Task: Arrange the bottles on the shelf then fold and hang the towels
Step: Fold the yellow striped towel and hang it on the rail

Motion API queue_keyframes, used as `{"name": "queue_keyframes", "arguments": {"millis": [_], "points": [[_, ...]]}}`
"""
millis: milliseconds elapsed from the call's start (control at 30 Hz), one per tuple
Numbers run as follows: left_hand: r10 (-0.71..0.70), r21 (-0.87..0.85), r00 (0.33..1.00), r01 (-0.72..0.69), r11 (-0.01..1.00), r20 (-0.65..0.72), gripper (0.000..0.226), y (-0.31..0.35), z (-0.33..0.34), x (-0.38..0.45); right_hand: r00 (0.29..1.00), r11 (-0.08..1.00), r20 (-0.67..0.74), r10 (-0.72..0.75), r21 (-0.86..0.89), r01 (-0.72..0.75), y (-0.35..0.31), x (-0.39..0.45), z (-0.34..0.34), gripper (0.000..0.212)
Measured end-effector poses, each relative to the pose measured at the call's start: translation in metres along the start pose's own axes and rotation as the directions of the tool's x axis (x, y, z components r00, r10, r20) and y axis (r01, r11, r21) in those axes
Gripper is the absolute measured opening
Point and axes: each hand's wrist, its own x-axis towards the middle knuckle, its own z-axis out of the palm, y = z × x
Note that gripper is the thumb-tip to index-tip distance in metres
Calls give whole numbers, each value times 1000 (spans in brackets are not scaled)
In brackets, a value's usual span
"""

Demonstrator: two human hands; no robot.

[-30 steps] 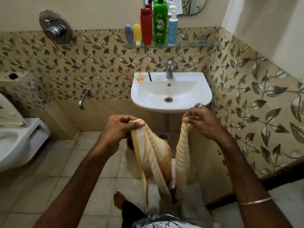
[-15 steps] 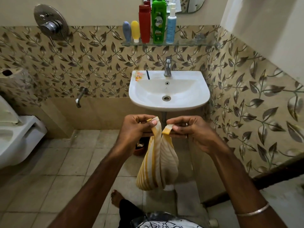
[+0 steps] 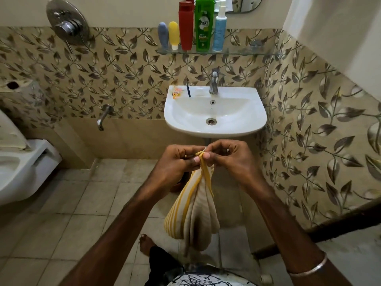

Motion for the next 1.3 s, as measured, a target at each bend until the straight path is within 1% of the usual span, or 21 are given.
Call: {"name": "queue_keyframes", "arguments": {"millis": [133, 233, 300, 400, 467, 567, 633, 733, 800, 867, 933, 1033, 1067, 1167, 1233, 1300], "points": [[5, 9, 999, -6, 1000, 40, 37, 5, -1, -4, 997, 992, -69, -34, -124, 25, 3, 1, 6, 13], [35, 31, 999, -34, 999, -22, 30, 4, -1, -3, 992, 969, -98, -75, -243, 49, 11, 6, 10, 12], [41, 47, 998, -39, 998, -40, 25, 3, -2, -2, 996, 962, -49, -78, -265, 63, 14, 9, 8, 14], [47, 110, 999, -44, 993, -28, 25, 6, -6, -1, 991, 992, 133, -30, -122, 46, 11, 6, 1, 16], [45, 150, 999, -40, 988, -29, 26, 9, -9, -2, 979, 996, 204, -27, -82, 44, 12, 5, -1, 23], [57, 229, 997, -43, 972, -55, 30, 10, -10, -3, 977, 996, 212, -34, -71, 50, 11, 4, 0, 38], [68, 270, 995, -45, 962, -78, 33, 9, -12, -3, 977, 994, 211, -25, -100, 47, 12, 5, 1, 40], [114, 325, 985, -67, 943, -128, 33, 9, -15, -3, 969, 981, 247, 7, -189, 41, 15, 5, 4, 33], [155, 340, 976, -94, 936, -155, 31, 12, -16, -4, 969, 970, 244, -24, -229, 81, 19, 3, 9, 24], [181, 359, 970, -112, 927, -164, 29, 18, -17, -5, 976, 972, 194, -97, -191, 134, 21, 1, 15, 20], [212, 395, 961, -128, 910, -177, 29, 23, -19, -5, 982, 984, 141, -125, -109, 140, 23, 0, 18, 19], [244, 426, 948, -138, 894, -206, 29, 28, -19, -4, 985, 990, 168, -36, 138, 13, 20, 0, 20, 11], [250, 438, 946, -139, 888, -207, 29, 29, -19, -4, 982, 983, 187, -20, 183, -15, 19, 0, 20, 10], [283, 532, 941, -146, 834, -184, 34, 29, -21, -6, 976, 982, 214, -25, 188, -16, 17, 1, 18, 13], [313, 593, 936, -163, 789, -159, 37, 30, -19, -7, 962, 983, 273, -16, 181, -35, 17, 2, 16, 18], [339, 617, 930, -184, 765, -143, 38, 31, -17, -7, 944, 985, 331, 1, 165, -59, 20, 1, 19, 26]]}}
